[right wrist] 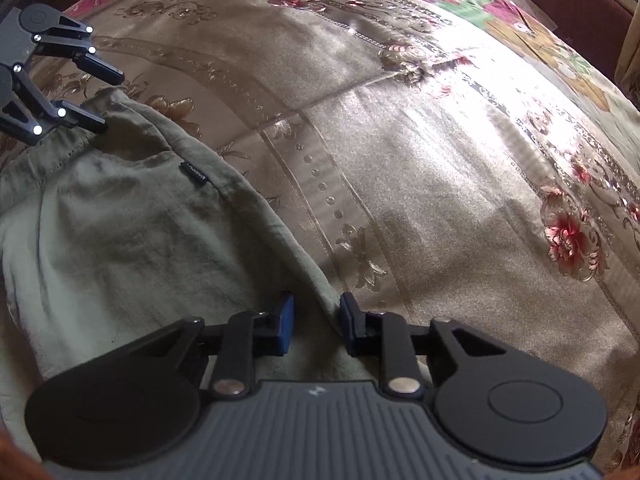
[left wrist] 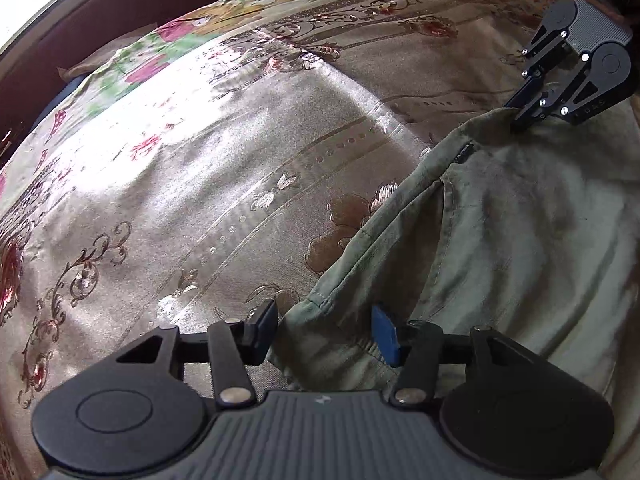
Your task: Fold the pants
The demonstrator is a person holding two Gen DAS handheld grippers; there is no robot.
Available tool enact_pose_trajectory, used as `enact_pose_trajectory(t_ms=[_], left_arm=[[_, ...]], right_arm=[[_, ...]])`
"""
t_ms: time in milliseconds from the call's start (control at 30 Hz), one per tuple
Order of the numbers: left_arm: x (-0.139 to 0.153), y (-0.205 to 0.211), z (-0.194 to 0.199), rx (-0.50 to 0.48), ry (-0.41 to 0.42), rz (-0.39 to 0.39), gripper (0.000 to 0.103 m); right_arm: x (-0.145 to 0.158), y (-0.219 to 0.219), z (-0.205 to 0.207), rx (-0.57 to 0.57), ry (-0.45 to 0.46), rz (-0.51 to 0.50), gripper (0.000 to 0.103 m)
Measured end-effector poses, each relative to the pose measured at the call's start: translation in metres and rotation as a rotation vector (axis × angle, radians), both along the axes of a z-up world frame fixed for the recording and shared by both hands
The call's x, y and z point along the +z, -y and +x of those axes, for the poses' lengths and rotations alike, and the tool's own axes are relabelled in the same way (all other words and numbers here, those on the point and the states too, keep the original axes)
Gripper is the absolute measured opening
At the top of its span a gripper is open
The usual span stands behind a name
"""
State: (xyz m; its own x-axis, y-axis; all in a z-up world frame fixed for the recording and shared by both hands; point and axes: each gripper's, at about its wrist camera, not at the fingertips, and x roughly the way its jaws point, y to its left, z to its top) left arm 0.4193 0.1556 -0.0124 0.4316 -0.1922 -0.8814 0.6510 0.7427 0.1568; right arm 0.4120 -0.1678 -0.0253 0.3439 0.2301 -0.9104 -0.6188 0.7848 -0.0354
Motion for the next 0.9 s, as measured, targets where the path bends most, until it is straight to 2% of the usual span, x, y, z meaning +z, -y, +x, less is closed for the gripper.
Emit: enact_pose_trajectory(t_ms=[133, 200, 267, 300, 400, 600, 767, 900], left_arm=[[-0.003, 0.003, 0.010, 0.027, -0.019, 0.002, 0.064], [0.000, 0.005, 0.007, 0.033, -0.005, 0.017, 0.041], [0.003, 0.009, -0.001, 0.004, 0.035, 0.048, 0.029], [0.004, 0.012, -0.007, -0.015, 0.056, 0.062, 0.027], [0.012, 0.014, -0.025, -0.030, 0.132, 0.081, 0.026], [0.048, 0.012, -0.070, -0.019, 0.260, 0.040, 0.024], [0.087, 0.012, -0.125, -0.020, 0.357, 0.008, 0.024], [0.114, 0.013, -0.186, -0.032, 0.412, -0.021, 0.024]], right_arm=[[0.002, -0.001, 0.000, -0.015, 0.002, -0.031, 0.009], [0.004, -0.001, -0.002, -0.016, 0.005, -0.041, 0.005], [0.008, -0.002, -0.006, -0.008, 0.024, -0.051, 0.005], [0.010, -0.002, -0.007, -0.005, 0.030, -0.054, 0.004], [0.021, 0.000, -0.016, -0.017, 0.071, -0.047, 0.004], [0.055, 0.010, -0.058, -0.055, 0.185, -0.009, 0.004], [0.104, 0.018, -0.114, -0.068, 0.293, 0.030, 0.003], [0.144, 0.024, -0.179, -0.084, 0.358, 0.073, 0.003]])
